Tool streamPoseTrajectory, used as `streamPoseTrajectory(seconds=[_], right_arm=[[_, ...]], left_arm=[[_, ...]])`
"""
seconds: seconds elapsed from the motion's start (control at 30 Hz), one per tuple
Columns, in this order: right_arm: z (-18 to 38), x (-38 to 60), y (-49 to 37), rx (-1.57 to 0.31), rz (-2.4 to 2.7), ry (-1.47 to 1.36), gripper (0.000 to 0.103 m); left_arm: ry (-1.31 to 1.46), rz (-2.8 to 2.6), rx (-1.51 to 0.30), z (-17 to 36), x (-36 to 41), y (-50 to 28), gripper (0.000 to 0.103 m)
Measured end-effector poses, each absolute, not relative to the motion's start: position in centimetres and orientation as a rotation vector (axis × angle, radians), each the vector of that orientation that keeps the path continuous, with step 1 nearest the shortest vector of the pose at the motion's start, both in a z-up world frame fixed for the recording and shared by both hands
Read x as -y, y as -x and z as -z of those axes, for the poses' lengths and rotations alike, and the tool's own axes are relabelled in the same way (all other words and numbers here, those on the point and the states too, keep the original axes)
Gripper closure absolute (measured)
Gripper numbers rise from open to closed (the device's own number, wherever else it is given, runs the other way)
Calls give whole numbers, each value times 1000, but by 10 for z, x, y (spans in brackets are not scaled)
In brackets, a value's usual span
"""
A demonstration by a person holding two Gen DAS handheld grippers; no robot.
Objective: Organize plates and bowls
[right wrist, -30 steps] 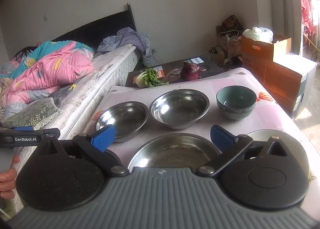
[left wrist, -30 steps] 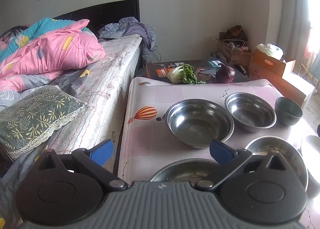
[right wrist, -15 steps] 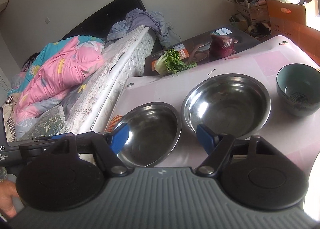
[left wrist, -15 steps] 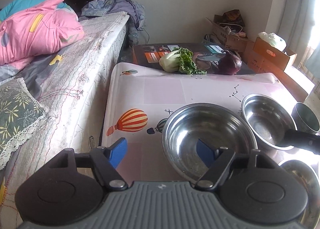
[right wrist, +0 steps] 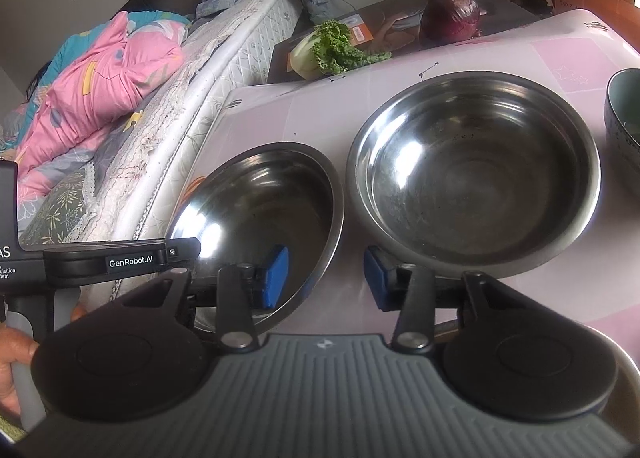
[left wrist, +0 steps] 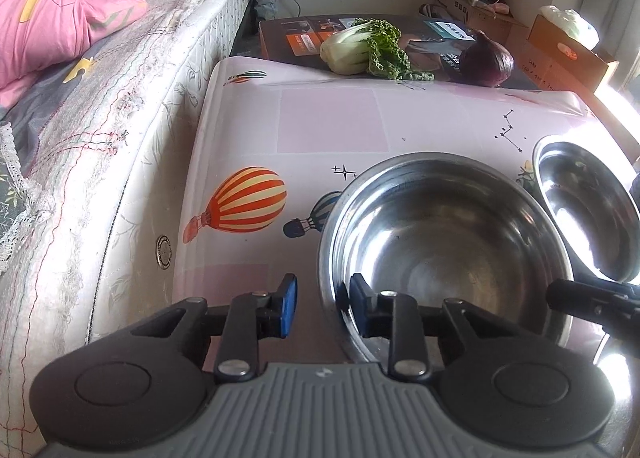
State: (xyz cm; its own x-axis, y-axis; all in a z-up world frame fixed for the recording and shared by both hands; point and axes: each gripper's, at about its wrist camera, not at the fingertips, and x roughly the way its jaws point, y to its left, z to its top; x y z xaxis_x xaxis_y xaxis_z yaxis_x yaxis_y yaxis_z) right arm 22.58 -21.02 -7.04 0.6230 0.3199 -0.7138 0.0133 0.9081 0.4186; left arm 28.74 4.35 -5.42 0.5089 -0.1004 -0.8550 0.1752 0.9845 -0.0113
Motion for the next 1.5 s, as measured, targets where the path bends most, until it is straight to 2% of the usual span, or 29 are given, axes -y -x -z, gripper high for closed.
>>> streamPoseTrajectory(seconds=[0.07, 0.17, 0.53, 0.77, 0.93, 1.5], right_arm=[[72, 208, -229, -896, -196, -406, 69], [67, 201, -230, -891, -222, -380, 70], [59, 182, -226, -886, -280, -284, 70], [64, 189, -245, -906, -256, -293, 70], [66, 180, -247, -913, -275, -278, 75], [42, 181, -233, -871, -258, -248, 75]], left_arm=[[-70, 174, -1037, 55, -42, -288, 83], [-24, 181, -1064, 55, -47, -288, 85], [-21, 149, -1070, 51, -66, -273, 84], [-35, 125, -1084, 58, -63, -283, 78], [-40, 124, -1084, 59, -58, -284, 80], [-61, 118, -1021, 33, -49, -271, 80]])
